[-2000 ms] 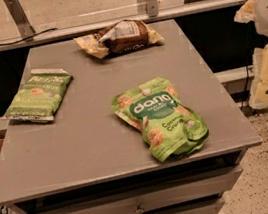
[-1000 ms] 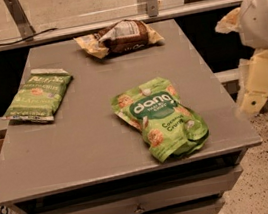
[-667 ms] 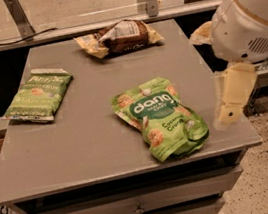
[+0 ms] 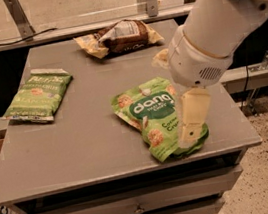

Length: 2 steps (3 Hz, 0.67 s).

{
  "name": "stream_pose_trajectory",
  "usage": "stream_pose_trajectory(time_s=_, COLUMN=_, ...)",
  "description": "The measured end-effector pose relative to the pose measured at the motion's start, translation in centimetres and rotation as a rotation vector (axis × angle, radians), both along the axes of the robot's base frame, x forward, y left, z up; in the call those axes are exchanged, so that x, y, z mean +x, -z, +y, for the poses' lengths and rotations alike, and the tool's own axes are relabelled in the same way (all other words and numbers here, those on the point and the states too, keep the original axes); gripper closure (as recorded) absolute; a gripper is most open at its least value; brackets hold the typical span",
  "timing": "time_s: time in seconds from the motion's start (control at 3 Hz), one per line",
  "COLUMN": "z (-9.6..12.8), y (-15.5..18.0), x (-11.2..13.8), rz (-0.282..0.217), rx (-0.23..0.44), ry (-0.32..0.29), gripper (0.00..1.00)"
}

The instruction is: Pick green rice chip bag

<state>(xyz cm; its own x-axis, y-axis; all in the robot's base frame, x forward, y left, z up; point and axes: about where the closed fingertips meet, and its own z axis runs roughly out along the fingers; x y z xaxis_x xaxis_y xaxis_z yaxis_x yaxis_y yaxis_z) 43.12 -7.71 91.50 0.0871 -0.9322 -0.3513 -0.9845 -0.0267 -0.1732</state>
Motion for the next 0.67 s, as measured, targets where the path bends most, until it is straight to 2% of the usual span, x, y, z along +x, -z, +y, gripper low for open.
stream_pose_trajectory(time_s=0.33, z=1.3, y=2.5, x=0.5, rz=0.016, rx=0.021, ry=-0.027, gripper=0.00)
stream_pose_trajectory(time_s=0.67, z=0.8, y=4.6, x=1.1, rz=0.027, rx=0.028, ry=-0.032, gripper=0.00)
